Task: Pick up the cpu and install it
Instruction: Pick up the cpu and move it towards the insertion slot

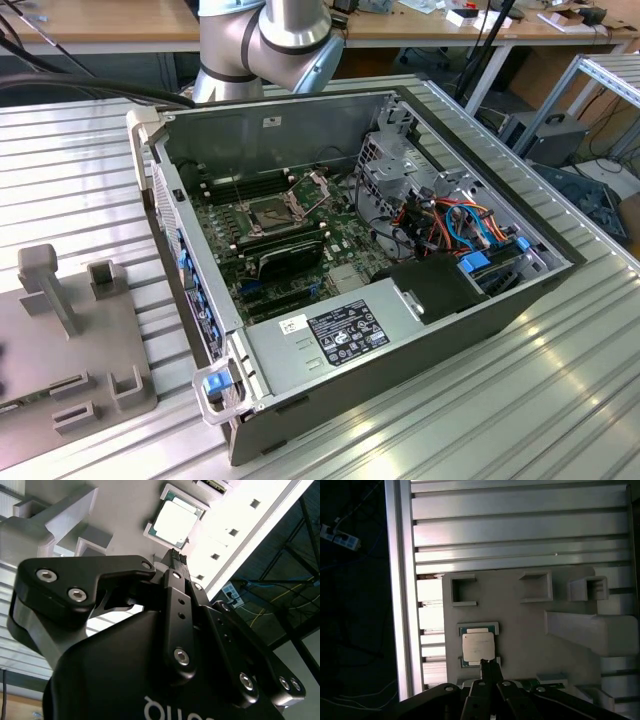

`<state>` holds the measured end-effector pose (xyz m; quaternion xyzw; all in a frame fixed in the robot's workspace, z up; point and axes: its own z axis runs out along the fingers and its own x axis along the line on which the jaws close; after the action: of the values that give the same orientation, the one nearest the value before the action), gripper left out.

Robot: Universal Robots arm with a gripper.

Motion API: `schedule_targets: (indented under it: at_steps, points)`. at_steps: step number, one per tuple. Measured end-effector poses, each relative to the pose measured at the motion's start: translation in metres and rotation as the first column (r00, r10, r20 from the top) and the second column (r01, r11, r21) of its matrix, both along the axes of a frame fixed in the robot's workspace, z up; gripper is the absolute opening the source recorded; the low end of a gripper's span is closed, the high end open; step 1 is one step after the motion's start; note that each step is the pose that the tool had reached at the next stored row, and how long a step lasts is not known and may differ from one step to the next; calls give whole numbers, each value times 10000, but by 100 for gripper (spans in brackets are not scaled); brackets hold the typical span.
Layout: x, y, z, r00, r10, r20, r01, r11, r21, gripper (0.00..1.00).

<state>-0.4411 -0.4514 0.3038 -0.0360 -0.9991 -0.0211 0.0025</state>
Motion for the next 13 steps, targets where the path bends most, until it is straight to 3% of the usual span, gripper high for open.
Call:
schedule_targets:
  at_steps: [5, 12, 13]
  points:
    - [0, 0, 0, 10000, 1, 0, -1, 10000, 0, 11]
    - [0, 0, 0, 10000, 3, 0, -3, 10000, 0, 48]
    - [0, 0, 0, 10000, 4, 0, -4, 10000, 0, 48]
